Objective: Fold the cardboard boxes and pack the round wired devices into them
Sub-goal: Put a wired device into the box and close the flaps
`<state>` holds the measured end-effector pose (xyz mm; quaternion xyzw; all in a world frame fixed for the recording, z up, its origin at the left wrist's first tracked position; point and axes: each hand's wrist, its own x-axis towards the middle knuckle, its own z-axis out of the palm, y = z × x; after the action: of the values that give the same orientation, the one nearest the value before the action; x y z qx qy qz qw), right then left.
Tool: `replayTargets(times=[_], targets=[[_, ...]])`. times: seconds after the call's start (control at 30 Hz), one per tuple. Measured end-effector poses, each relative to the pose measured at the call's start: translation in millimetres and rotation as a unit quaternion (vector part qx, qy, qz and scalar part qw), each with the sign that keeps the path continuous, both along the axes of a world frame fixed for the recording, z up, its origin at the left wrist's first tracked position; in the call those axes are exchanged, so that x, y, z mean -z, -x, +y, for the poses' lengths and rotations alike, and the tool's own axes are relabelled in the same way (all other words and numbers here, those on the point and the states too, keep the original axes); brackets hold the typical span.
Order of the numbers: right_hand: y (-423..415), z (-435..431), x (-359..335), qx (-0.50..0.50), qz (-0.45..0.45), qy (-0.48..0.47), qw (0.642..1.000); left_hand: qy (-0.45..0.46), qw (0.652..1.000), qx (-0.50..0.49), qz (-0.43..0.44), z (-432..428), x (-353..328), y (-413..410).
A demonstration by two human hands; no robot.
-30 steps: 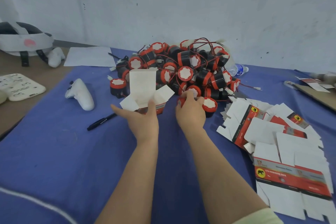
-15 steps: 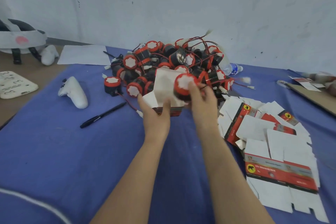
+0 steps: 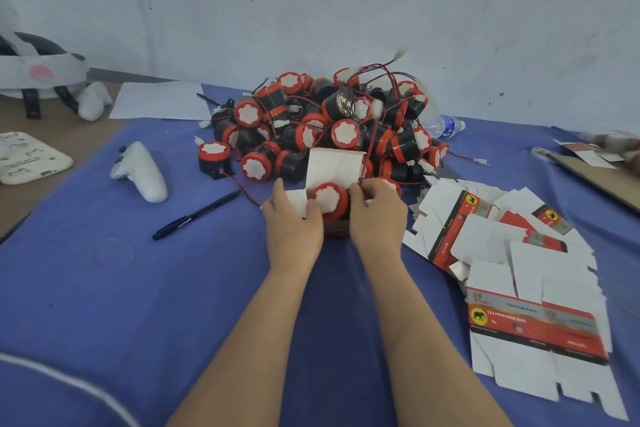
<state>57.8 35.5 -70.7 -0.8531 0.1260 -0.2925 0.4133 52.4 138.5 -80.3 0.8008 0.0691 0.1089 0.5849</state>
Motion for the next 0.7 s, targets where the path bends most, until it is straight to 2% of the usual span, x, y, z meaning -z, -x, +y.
replayTargets(times=[0.07, 0.13, 0.3, 0.4, 0.7], targets=[[-0.3, -4.6, -2.0, 0.019, -0.009, -0.058, 0.998, -0.005, 1.0, 0.008, -0.012, -1.5, -0.7, 0.7], [-0.6, -7.6, -2.5, 0.031, 0.0, -0.068, 0.997, -0.015, 1.0, 0.016, -0.016, -2.8, -0.5, 0.6], [0.2, -5.0, -1.8, 0.022, 0.059, 0.064, 0.996, -0.015, 0.999, 0.015, -0.025, -1.0, 1.1, 0.8], [1.1, -5.6, -2.3, 0.03, 0.068, 0.102, 0.992, 0.003, 1.0, 0.009, -0.028, -1.4, 0.7, -0.6], [6.5, -3.9, -4.5, -0.023, 0.019, -0.004, 1.0, 0.063, 0.998, -0.017, -0.017, -1.8, -0.9, -0.7]])
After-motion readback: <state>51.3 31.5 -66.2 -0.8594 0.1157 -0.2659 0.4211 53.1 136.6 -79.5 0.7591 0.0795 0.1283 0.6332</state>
